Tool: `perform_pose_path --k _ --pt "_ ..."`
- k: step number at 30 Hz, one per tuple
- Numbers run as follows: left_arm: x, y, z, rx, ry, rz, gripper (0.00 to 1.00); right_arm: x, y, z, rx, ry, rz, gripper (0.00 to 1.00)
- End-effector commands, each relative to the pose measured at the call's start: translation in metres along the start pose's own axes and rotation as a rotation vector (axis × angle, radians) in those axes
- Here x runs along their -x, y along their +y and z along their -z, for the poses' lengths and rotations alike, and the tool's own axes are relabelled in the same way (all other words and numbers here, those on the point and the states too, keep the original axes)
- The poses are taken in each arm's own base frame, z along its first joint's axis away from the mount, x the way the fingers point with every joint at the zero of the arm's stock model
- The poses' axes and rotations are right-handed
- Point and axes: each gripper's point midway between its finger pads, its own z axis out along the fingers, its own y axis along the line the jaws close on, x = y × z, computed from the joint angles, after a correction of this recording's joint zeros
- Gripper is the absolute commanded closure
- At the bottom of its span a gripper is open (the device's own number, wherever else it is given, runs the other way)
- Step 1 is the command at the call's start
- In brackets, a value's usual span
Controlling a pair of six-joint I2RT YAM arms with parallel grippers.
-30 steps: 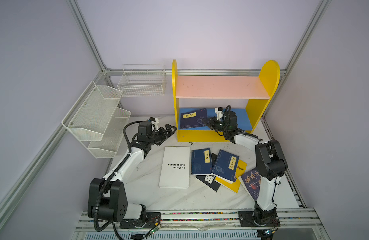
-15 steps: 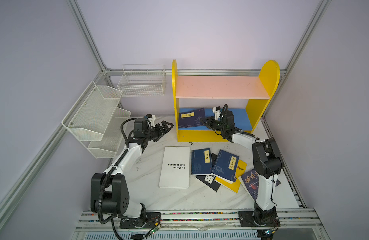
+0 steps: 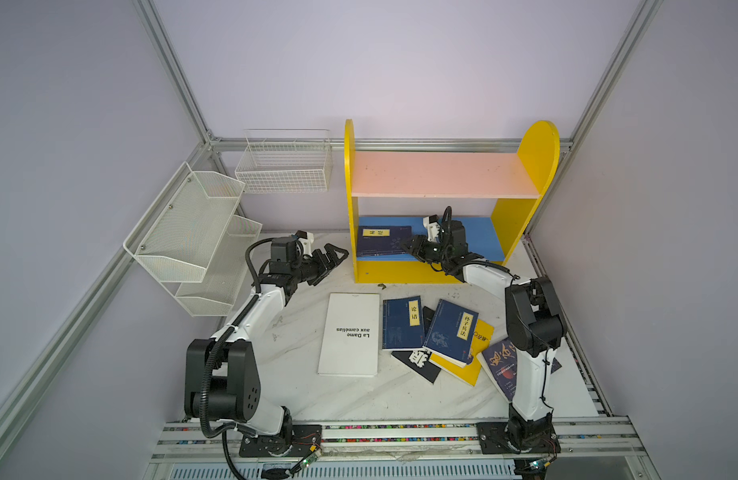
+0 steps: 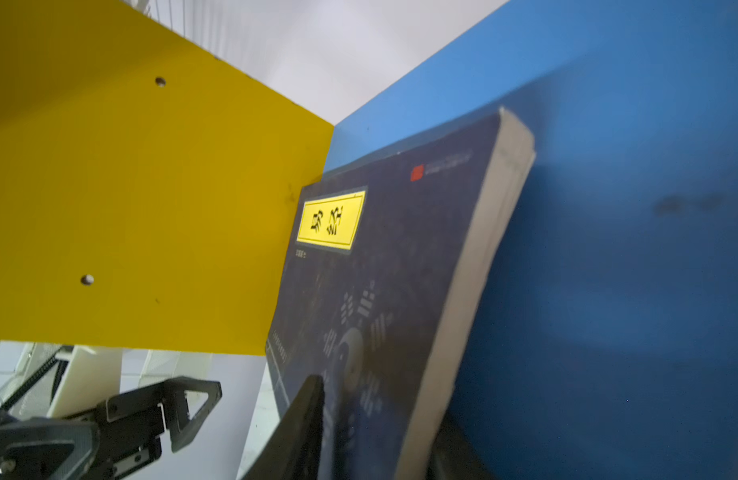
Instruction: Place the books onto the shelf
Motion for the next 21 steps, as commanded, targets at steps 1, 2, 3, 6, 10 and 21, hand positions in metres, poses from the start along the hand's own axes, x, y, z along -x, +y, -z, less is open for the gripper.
perform_pose_path --k 1,2,3,6,10,21 --pt "0.036 -0.047 0.014 -0.101 -0.081 -0.097 0.0 -0.002 -0.002 0.005 -0.08 0.019 0.042 0.56" --pt "0.036 -0.047 0.013 -0.101 -0.08 -0.097 0.0 -0.001 -0.003 0.006 -0.093 0.019 0.047 0.54" --pt "0.036 -0.046 0.013 -0.1 -0.081 -0.097 0.0 -0.001 -0.005 0.007 -0.104 0.022 0.051 0.53" --pt "0.036 -0.046 0.013 -0.103 -0.08 -0.094 0.0 -0.001 -0.009 0.011 -0.148 0.021 0.054 0.4" --pt "0.035 -0.047 0.013 -0.109 -0.079 -0.1 0.0 0.003 -0.02 0.019 -0.246 0.0 0.046 0.26" --pt "0.033 -0.044 0.013 -0.098 -0.068 -0.102 0.0 -0.002 -0.035 0.037 -0.447 0.012 0.087 0.21"
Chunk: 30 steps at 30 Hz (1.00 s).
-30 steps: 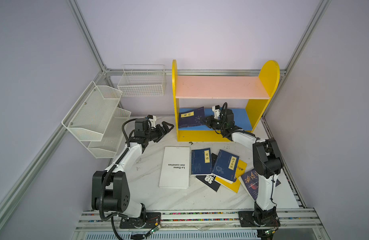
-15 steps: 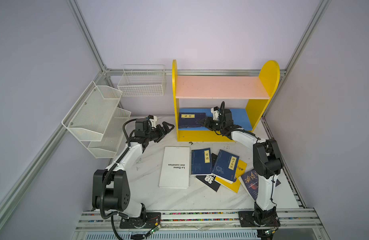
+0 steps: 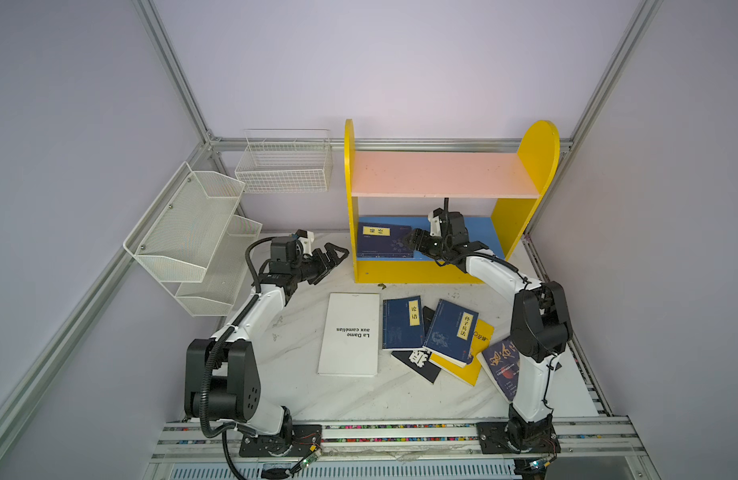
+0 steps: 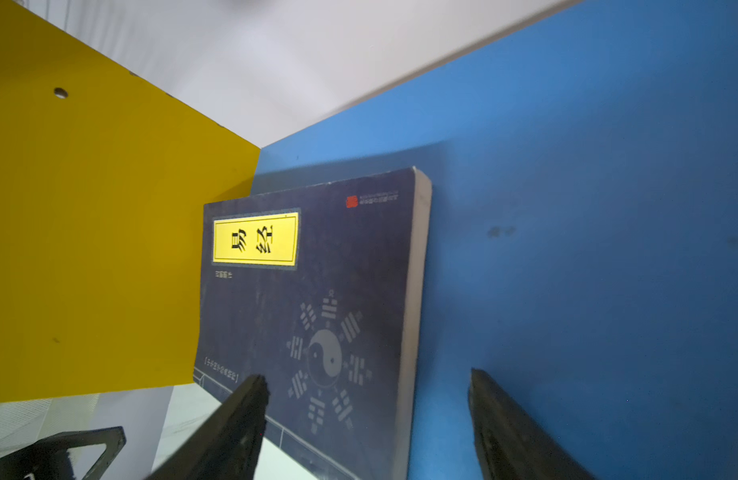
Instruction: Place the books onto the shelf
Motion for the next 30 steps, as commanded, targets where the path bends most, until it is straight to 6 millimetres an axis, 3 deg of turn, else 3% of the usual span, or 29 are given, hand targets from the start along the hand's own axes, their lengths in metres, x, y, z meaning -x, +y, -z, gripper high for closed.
perform_pose_path --k 1,9,18,24,30 --pt "0.032 -0.04 0.012 -0.082 -0.064 -0.093 0.0 -0.02 -0.021 0.007 -0.123 0.056 0.001 0.21" --pt "0.025 -0.034 0.014 -0.051 -0.043 -0.098 0.0 -0.008 0.003 -0.005 -0.015 0.021 -0.008 0.27" --pt "0.014 -0.023 0.019 -0.004 -0.024 -0.1 0.0 -0.047 0.034 -0.02 -0.007 0.098 0.049 0.31" --pt "0.003 -0.013 0.017 0.016 0.002 -0.08 0.0 -0.034 0.019 0.001 -0.142 0.021 0.039 0.26" --pt "-0.006 -0.004 0.015 0.027 0.024 -0.065 0.0 -0.03 0.011 0.041 -0.235 -0.015 0.028 0.25"
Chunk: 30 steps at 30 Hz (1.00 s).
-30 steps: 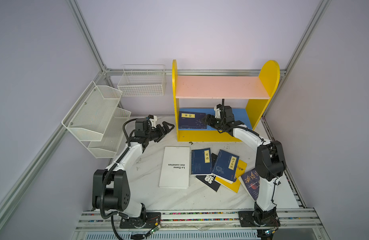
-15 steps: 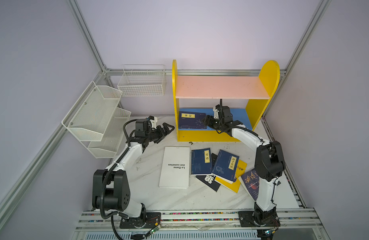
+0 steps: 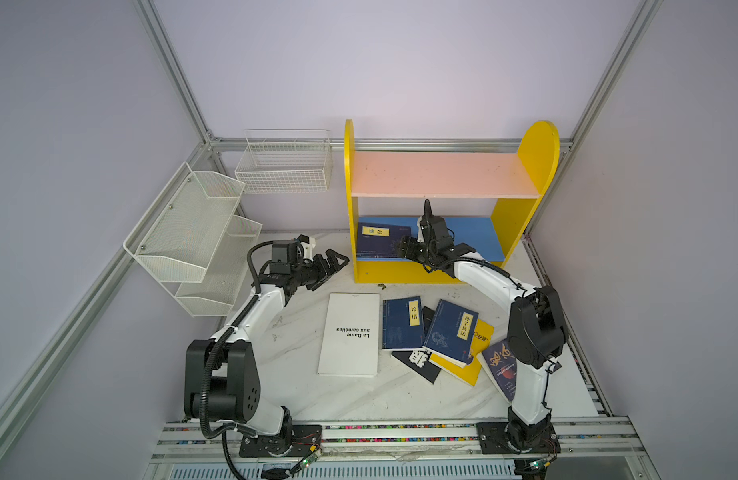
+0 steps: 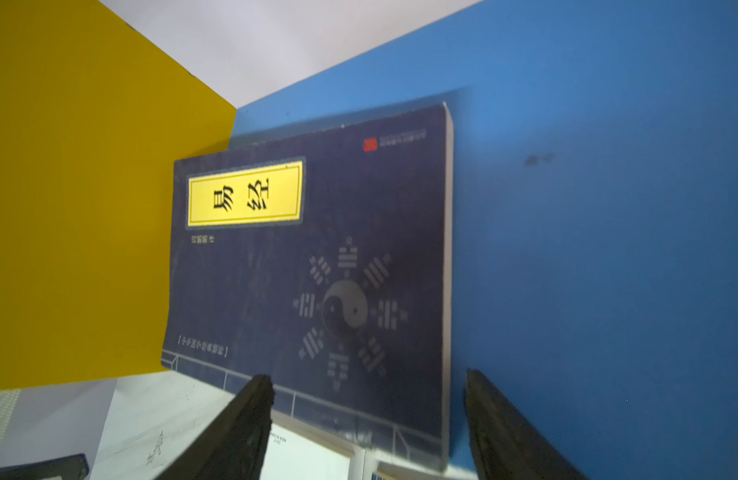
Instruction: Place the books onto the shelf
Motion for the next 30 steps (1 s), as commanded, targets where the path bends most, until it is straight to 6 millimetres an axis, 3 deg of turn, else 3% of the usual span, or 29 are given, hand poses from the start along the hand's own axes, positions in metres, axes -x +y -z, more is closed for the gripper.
perform_pose_path --k 1,4,9,13,20,24,30 --pt "0.008 -0.019 0.014 -0.037 -0.034 -0.058 0.0 -0.005 -0.016 0.038 -0.088 0.001 -0.024 0.25" --pt "-0.002 -0.016 0.01 -0.034 -0.004 -0.062 0.0 -0.029 -0.03 0.058 -0.11 0.048 -0.034 0.26" --pt "-0.035 -0.016 -0.009 -0.015 0.081 -0.097 0.0 -0.091 -0.049 0.081 -0.082 0.136 -0.114 0.29" --pt "-0.067 -0.019 -0.028 0.021 0.156 -0.171 0.0 -0.124 -0.059 0.085 -0.078 0.17 -0.099 0.3" --pt "-0.11 -0.027 -0.067 0.016 0.27 -0.201 0.0 -0.15 -0.072 0.048 -0.091 0.216 -0.07 0.37" --pt "-0.12 -0.026 -0.08 0.0 0.267 -0.186 0.0 -0.156 -0.082 0.028 -0.139 0.241 -0.041 0.39" --pt "-0.129 -0.008 -0.103 0.024 0.25 -0.071 0.0 -0.17 -0.087 0.007 -0.142 0.29 -0.034 0.42"
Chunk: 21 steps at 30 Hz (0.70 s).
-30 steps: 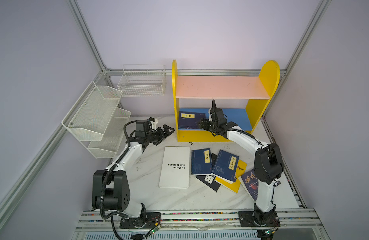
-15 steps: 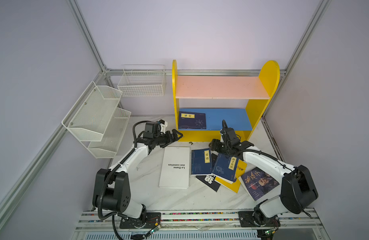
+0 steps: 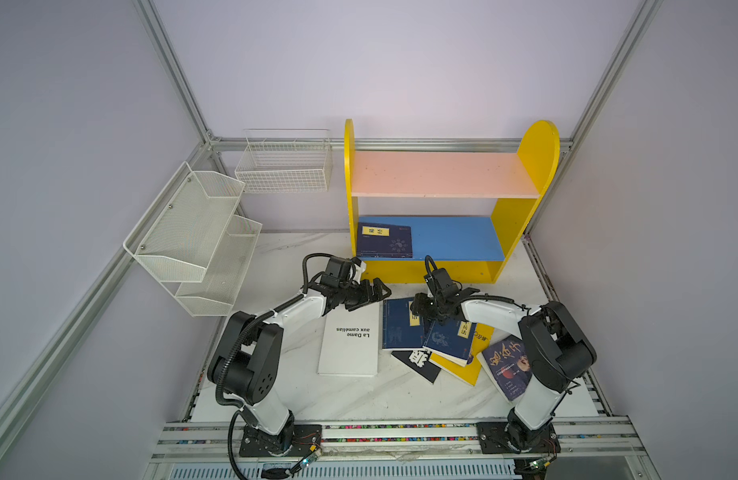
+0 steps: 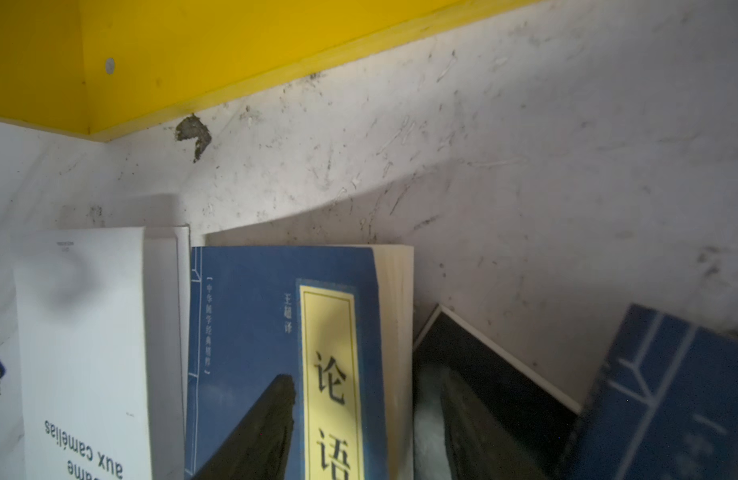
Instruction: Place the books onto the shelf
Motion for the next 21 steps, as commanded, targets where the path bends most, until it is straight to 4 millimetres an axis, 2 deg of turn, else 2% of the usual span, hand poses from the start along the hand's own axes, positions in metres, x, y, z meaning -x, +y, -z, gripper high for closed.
perform_pose_path --k 1,4,6,10,14,17,20,21 --pt "0.002 0.002 -0.015 -0.014 -0.034 0.044 0.0 0.002 0.006 -0.011 0.018 0.002 0.016 0.44" --pt "-0.006 0.002 -0.025 0.013 -0.024 0.051 0.0 -0.003 0.006 -0.019 0.02 0.031 0.009 0.5" --pt "-0.014 0.008 -0.033 0.054 0.005 0.078 0.0 -0.006 0.006 -0.02 0.024 0.042 0.009 0.54" --pt "-0.029 0.023 -0.049 0.123 0.076 0.127 0.01 -0.009 0.004 -0.021 0.01 0.061 0.01 0.7" --pt "-0.035 0.035 -0.057 0.156 0.087 0.179 0.01 -0.011 0.014 -0.02 0.068 0.076 -0.002 0.81" --pt "-0.037 0.037 -0.062 0.155 0.092 0.2 0.02 -0.011 0.027 -0.015 0.137 0.081 -0.004 0.78" --pt "-0.038 0.041 -0.062 0.17 0.085 0.211 0.02 -0.011 0.031 -0.011 0.153 0.086 0.009 0.61" --pt "-0.036 0.043 -0.061 0.178 0.075 0.212 0.02 -0.01 0.028 -0.012 0.13 0.082 0.012 0.6"
